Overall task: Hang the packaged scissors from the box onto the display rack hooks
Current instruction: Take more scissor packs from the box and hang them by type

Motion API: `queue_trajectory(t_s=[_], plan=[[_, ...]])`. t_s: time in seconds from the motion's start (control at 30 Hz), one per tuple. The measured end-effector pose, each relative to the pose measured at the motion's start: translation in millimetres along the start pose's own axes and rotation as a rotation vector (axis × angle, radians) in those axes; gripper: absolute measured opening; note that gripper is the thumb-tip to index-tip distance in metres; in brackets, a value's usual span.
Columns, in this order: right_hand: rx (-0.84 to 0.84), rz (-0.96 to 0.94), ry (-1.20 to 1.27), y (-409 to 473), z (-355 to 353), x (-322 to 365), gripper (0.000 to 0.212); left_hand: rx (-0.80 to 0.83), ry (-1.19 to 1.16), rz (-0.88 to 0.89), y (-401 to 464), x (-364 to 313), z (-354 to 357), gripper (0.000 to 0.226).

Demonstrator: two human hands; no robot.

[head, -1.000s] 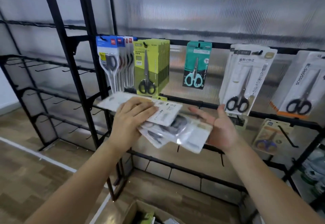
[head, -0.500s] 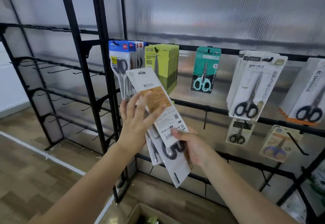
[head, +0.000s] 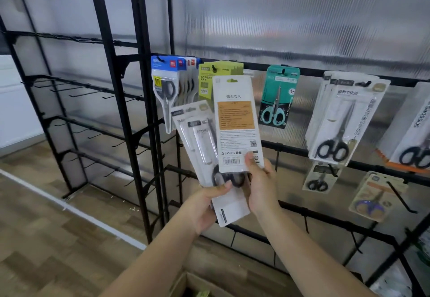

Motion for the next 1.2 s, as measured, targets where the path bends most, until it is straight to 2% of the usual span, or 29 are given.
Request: queue_trajectory(t_s=[0.1,0.23,0.4,0.53,0.63,0.73,0.83,0.9,1.0,1.1,1.2], plan=[[-0.036,-0.065,0.007,0,-3,1,0.011,0.008,-0.040,0.003,-2,4,-1,0.050],[-0.076,-0.036,0.098,-1,-10,0,0.011,-0.035,-0.052,-0.015,-1,4,-7,0.038],[-0.056,-0.063,0.067,1,-23,11,0.015,-0.141,0.033,0.007,-1,-2,-24,0.045],[0.008,-0.173,-0.035,-2,-27,14,0.017,-0.200,0.052,0.060,2,-13,-33,0.053],[0.120,-0.316,-0.233,-12,-24,11,0.028,-0.182,0.081,0.097,5,-21,-35,0.050],[0.336,-0.401,-0.465,-26,-13,2,0.042,-0.151,0.040,0.131,9,-24,-35,0.047],[0.538,-0.359,-0.672,-31,-10,-15,0.067,-0.132,0.021,0.166,11,-26,-34,0.043],[0.615,-0.293,-0.807,-28,-14,-24,0.075,-0.128,0.037,0.172,11,-26,-34,0.045],[0.665,-0.156,-0.714,-26,-13,-22,0.061,-0.131,0.059,0.150,9,-23,-35,0.047],[0.569,-0.187,-0.628,-19,-14,-18,0.052,-0.136,0.059,0.131,10,-19,-32,0.054],[0.483,-0.121,-0.467,-10,-22,-20,0.084,-0.156,0.038,0.122,12,-13,-26,0.054]])
Point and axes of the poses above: each hand's wrist, its own y-axis towards the middle knuckle, its own z-axis out of the palm, x = y × z, the point moved 3 cm from there along y, towards the middle knuckle, and after that the axes turned 7 degrees about y, right-handed, at the moved point
